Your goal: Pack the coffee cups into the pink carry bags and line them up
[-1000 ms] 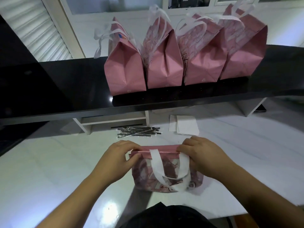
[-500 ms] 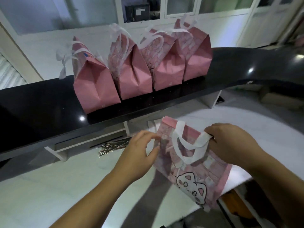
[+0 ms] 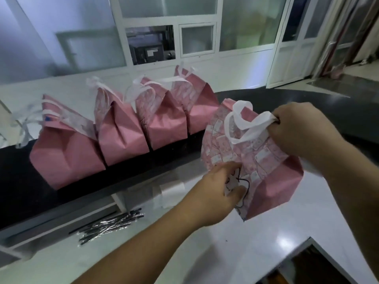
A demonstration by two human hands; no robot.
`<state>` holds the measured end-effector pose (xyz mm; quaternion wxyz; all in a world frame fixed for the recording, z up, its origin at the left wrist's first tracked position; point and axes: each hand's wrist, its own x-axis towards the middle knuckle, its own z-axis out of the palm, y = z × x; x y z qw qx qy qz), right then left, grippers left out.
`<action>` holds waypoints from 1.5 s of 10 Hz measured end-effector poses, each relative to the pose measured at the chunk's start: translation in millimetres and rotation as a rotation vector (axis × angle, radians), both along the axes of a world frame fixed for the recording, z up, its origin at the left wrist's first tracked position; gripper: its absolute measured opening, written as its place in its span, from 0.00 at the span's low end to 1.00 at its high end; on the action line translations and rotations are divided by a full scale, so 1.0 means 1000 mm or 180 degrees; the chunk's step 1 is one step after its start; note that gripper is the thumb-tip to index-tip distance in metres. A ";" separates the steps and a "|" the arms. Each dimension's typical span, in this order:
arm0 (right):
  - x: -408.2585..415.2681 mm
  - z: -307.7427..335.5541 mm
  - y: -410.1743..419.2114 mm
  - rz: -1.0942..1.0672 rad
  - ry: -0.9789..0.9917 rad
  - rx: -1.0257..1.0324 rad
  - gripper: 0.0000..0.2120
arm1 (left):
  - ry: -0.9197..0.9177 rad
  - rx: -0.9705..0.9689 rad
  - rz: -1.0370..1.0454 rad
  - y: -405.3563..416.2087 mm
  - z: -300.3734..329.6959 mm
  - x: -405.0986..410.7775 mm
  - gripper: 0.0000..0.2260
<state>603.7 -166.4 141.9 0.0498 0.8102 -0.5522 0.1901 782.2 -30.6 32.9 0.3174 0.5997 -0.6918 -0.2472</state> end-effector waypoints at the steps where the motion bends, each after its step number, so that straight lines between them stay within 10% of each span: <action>1: -0.019 0.014 -0.056 0.0051 -0.0025 -0.0223 0.13 | 0.0032 -0.0068 0.0083 -0.049 0.014 -0.024 0.25; 6: 0.025 0.023 -0.276 0.0299 -0.0304 -0.0299 0.10 | -0.0125 0.0243 0.0629 -0.246 0.047 -0.061 0.21; 9: 0.100 0.002 -0.354 0.0524 -0.0560 -0.0081 0.12 | -0.0226 0.0640 0.1160 -0.318 0.047 -0.015 0.35; 15: 0.115 0.007 -0.337 0.0836 -0.0189 0.0198 0.13 | -0.0160 0.0406 0.1285 -0.313 0.027 0.012 0.30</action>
